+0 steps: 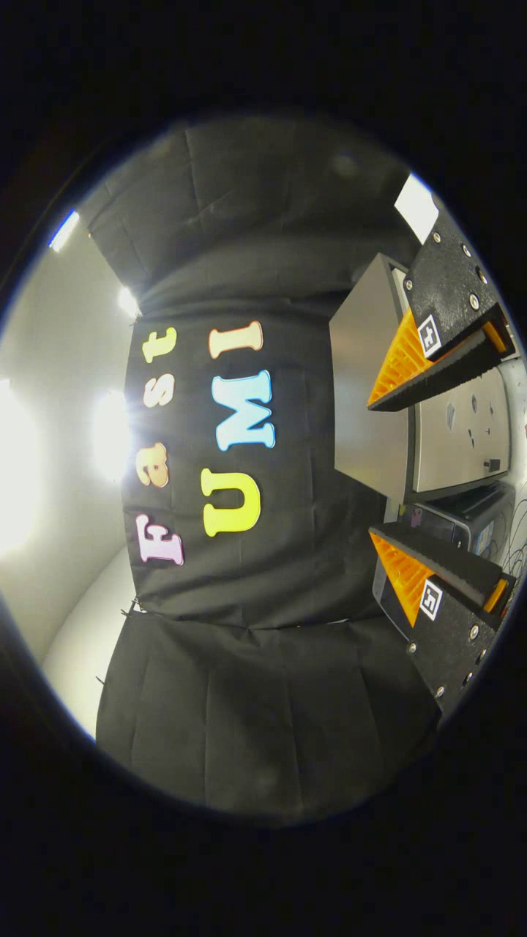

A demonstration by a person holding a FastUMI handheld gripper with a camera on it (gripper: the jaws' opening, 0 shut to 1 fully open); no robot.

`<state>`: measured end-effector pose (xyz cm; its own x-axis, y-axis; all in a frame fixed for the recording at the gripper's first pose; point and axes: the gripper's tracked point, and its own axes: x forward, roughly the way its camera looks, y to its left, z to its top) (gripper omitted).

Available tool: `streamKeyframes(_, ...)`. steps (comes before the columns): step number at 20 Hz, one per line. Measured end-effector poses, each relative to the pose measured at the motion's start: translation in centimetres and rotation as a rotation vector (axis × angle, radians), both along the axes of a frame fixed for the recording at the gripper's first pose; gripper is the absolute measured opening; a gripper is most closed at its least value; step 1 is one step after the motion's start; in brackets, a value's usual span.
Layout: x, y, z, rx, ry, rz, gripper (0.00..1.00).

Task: Put the clothes into the washing machine and then close the washing machine lid.

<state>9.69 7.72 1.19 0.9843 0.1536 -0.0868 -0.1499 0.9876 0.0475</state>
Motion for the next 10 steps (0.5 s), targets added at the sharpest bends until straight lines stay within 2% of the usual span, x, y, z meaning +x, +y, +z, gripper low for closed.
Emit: streamKeyframes(10, -1.4, -2.1, 0.1, 0.003, -0.02, -0.007, 0.94)
